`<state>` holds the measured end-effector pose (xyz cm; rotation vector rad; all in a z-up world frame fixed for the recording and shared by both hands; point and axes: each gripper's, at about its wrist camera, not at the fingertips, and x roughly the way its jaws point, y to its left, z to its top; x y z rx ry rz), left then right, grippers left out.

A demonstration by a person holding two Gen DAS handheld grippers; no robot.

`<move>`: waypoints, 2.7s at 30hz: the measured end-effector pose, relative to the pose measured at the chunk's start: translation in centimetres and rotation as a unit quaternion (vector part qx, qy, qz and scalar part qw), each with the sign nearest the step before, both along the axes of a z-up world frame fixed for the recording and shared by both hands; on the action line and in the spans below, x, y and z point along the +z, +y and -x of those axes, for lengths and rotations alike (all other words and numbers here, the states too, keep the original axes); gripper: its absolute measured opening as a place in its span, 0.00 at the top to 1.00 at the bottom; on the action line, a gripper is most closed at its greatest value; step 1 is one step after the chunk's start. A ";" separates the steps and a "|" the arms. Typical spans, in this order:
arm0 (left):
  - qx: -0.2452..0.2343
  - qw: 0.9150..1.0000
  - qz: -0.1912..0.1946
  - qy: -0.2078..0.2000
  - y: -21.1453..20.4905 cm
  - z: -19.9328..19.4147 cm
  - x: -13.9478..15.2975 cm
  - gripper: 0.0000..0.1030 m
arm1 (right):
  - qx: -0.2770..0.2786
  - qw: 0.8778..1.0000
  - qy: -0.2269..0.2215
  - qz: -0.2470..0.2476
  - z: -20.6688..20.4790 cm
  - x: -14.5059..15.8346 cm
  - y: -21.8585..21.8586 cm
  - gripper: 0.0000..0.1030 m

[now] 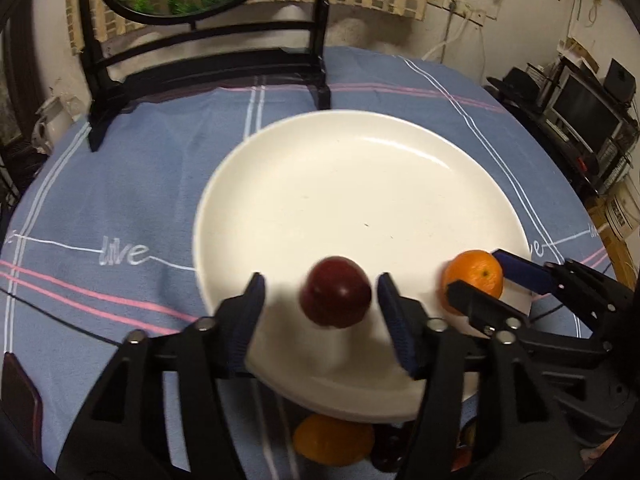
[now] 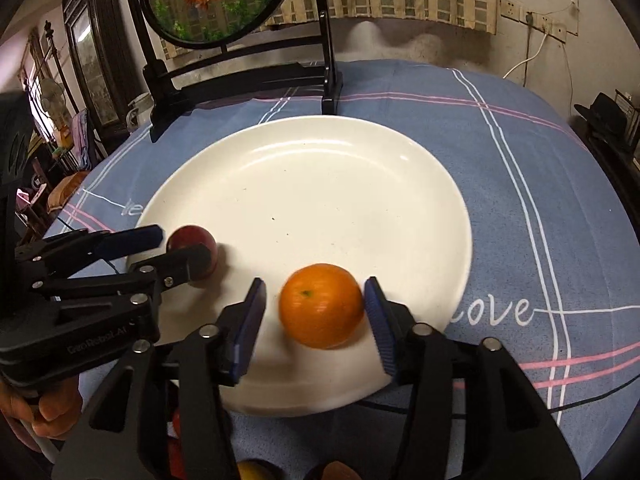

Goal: Organize fruits
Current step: 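Carry both fruits over the white plate and open both tools to release them, then grasp the big red apple with the right tool while the left tool grasps a tangerine, then lower both held fruits onto the white plate and open both tools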

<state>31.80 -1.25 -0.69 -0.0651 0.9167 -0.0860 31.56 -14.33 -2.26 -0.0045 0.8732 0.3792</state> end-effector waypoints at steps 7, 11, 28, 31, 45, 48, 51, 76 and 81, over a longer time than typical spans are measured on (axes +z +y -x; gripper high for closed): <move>0.020 0.999 0.020 -0.038 2.3 4.6 2.4 0.10 | 0.017 0.999 -0.036 -0.035 4.2 3.2 -1.3 0.33; 0.029 0.998 -0.012 -0.054 2.9 8.0 1.9 0.06 | 0.063 0.997 -0.040 -0.031 8.1 2.6 -0.6 0.33; 0.106 0.993 0.031 -0.036 8.2 12.2 -0.3 0.06 | 0.136 0.991 -0.009 -0.012 11.2 0.2 2.6 0.37; 0.100 0.994 0.028 -0.035 7.7 12.2 -0.3 0.06 | 0.133 0.991 -0.007 -0.012 11.2 0.1 2.6 0.37; 0.091 0.995 0.026 -0.031 7.3 12.3 -0.5 0.06 | 0.138 0.990 -0.002 -0.013 11.1 -0.4 3.0 0.59; 0.074 0.996 0.040 -0.026 7.2 12.3 -0.6 0.06 | 0.130 0.991 -0.005 -0.040 10.9 0.2 2.2 0.59; 0.007 0.996 0.082 -0.017 6.1 12.8 -0.6 0.06 | 0.105 0.992 -0.020 -0.061 10.7 1.0 0.9 0.59; -0.109 0.988 0.097 0.054 2.2 12.7 -3.4 0.55 | 0.081 0.995 -0.017 -0.061 10.3 0.9 0.2 0.59; -0.106 0.988 0.104 0.041 2.6 13.0 -2.8 0.55 | 0.079 0.995 -0.017 -0.064 10.3 0.9 0.0 0.59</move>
